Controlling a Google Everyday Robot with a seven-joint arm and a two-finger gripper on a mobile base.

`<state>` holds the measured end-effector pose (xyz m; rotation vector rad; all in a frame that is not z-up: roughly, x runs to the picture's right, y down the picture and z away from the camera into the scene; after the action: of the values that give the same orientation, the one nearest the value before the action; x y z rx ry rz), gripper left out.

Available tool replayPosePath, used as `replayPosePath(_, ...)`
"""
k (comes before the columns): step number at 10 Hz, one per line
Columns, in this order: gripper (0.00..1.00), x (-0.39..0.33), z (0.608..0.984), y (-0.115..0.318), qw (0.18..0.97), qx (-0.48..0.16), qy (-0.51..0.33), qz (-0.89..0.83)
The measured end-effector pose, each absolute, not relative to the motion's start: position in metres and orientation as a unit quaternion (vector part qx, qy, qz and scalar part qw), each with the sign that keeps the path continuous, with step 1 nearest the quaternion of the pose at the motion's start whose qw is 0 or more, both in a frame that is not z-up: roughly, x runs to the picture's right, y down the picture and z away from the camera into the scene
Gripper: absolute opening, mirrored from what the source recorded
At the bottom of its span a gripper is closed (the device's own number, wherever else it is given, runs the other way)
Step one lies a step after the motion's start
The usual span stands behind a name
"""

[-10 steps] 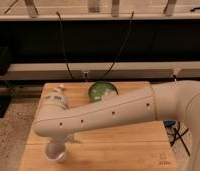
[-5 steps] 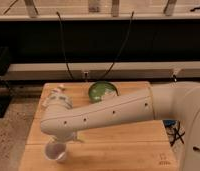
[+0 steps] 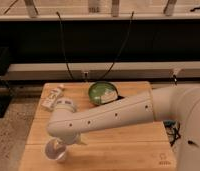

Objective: Pick up the ceramic cup

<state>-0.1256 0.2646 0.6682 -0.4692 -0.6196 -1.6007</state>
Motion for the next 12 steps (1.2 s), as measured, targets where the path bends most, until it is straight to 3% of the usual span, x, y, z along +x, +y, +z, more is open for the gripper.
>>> replayPosePath(9, 0.78, -0.131, 0.689, 0.282, 0.631, -0.200, -0.273, -0.698)
replayPosePath(10, 0.75, -0.131, 0.690, 0.283, 0.631, -0.200, -0.273, -0.698)
replayPosePath(12, 0.52, -0.134, 0.691, 0.286, 0.628, -0.200, -0.272, -0.701)
